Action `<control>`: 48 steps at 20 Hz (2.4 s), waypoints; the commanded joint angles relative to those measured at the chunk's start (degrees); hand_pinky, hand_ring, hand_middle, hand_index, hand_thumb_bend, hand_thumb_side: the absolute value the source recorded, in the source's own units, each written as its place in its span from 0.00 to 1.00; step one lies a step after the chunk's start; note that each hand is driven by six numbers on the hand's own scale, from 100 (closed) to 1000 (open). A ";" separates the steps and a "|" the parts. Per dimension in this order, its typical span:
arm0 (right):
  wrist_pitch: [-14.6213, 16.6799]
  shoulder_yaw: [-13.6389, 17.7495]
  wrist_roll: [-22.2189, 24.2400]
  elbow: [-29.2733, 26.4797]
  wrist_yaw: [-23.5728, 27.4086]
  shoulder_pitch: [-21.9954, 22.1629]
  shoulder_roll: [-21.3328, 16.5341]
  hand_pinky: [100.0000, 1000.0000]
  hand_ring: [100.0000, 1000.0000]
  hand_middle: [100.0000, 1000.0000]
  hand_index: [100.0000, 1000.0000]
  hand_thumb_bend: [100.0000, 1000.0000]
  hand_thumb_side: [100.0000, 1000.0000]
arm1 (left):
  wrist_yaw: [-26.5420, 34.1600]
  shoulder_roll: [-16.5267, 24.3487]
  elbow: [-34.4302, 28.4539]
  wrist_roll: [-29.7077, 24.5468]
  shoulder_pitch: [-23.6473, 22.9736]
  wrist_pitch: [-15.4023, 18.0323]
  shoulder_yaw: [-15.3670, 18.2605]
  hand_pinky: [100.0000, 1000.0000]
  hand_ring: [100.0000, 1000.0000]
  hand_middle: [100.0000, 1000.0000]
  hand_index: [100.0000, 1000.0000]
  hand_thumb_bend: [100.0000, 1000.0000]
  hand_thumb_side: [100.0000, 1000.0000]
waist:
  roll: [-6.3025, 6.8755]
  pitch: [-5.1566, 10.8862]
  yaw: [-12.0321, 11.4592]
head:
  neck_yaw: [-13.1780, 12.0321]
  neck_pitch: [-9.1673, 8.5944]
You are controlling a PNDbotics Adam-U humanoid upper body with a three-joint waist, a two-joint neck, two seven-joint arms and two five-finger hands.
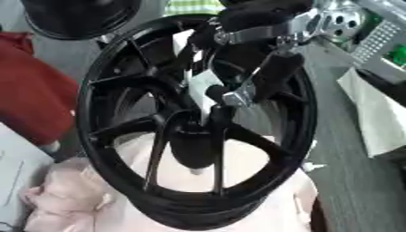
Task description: Pull the pin out of the wheel hub.
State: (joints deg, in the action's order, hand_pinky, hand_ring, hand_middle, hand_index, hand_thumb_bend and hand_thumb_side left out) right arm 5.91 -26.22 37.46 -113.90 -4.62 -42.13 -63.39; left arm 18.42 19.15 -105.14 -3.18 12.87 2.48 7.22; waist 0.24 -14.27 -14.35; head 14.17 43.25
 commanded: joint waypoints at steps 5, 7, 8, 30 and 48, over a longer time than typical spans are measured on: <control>-1.17 0.28 0.60 -0.69 -1.45 -0.33 -0.74 0.88 0.89 0.75 0.91 0.00 0.41 | -0.34 1.68 -0.65 -0.27 0.81 0.10 0.13 0.56 0.59 0.48 0.73 0.00 0.77 | -0.41 -0.52 -0.12 | -0.14 -0.08; -1.70 0.22 0.84 -0.69 -1.96 -0.04 -0.75 0.88 0.89 0.75 0.91 0.00 0.44 | -0.38 1.67 -0.66 -0.36 0.86 0.09 0.08 0.56 0.59 0.48 0.73 0.00 0.77 | -0.37 -0.62 -0.12 | -0.12 -0.16; -1.99 0.21 0.95 -0.69 -2.22 0.14 -0.77 0.88 0.89 0.75 0.91 0.00 0.44 | -0.41 1.67 -0.66 -0.41 0.88 0.07 0.08 0.56 0.59 0.48 0.73 0.00 0.77 | -0.36 -0.67 -0.12 | -0.11 -0.21; -3.25 -0.42 2.06 1.52 -5.88 0.12 0.68 0.88 0.89 0.74 0.90 0.00 0.48 | -0.64 1.60 -0.63 -1.13 1.00 0.00 -0.12 0.56 0.59 0.48 0.73 0.00 0.77 | -0.24 -1.04 -0.14 | -0.03 -0.87; 0.25 -0.54 4.73 9.96 -7.38 -0.54 2.54 0.88 0.90 0.74 0.91 0.00 0.40 | -0.85 1.63 -0.53 -2.31 0.99 -0.15 -0.27 0.57 0.59 0.48 0.73 0.00 0.77 | -0.21 -1.08 -0.10 | -0.16 -1.31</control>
State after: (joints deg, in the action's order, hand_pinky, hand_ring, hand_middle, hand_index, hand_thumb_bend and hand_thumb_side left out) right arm 5.89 -27.55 42.35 -104.27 -11.52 -41.82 -60.01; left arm 17.86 19.15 -105.14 -5.25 13.17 2.25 6.86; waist 0.24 -15.23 -14.48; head 14.17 42.67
